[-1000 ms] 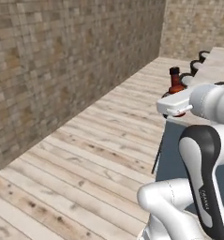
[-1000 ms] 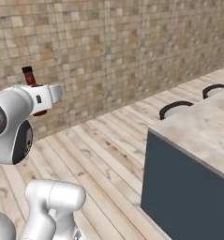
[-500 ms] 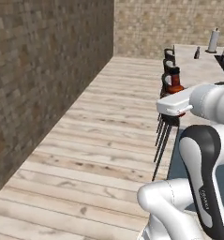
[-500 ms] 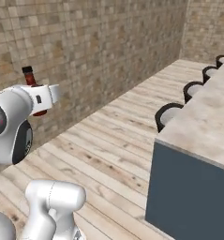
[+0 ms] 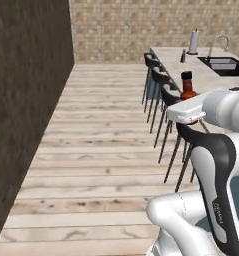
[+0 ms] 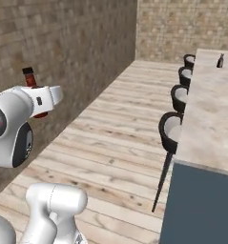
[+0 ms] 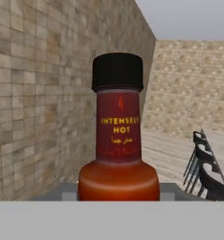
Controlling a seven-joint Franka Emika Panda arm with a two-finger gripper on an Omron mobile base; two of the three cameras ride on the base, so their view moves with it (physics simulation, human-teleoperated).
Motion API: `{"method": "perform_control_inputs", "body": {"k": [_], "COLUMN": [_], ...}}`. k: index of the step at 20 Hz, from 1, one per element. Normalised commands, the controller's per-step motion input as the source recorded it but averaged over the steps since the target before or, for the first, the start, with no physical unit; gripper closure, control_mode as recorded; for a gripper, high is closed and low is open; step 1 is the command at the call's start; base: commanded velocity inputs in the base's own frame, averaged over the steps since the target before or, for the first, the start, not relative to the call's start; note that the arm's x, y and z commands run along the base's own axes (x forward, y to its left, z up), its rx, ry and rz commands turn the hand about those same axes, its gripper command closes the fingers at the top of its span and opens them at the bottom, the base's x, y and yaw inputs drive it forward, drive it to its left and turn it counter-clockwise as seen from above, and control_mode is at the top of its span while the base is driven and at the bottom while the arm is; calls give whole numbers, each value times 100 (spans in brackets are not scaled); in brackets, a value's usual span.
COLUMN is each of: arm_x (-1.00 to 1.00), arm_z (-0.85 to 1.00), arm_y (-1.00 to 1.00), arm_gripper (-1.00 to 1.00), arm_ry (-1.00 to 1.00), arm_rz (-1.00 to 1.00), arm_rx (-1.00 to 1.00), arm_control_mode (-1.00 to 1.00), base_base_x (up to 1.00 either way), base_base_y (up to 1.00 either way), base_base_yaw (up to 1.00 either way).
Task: The dining table condiment station is running low on condiment bottle. Refill the condiment station by opening the cabinet and taking the condiment bottle from the cabinet and placing it on the dining table.
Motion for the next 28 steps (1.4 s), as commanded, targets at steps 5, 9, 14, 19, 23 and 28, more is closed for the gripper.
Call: {"method": "perform_control_inputs", "body": {"k": [5,9,14,19,23,28], "arm_x": [0,0,0,0,0,0], "arm_z": [0,0,0,0,0,0], "arm_y": [0,0,0,0,0,0], "arm_gripper": [100,100,100,100,100,100], "arm_ry": [0,0,0,0,0,0], "arm_rz": [0,0,0,0,0,0], "arm_rx": [0,0,0,0,0,0], "arm_control_mode": [100,100,100,100,100,100], "base_base_x": [100,100,100,100,100,100], "base_base_y": [100,100,100,100,100,100], "base_base_yaw": [-48,-47,-47,-48,-48,-47]}}
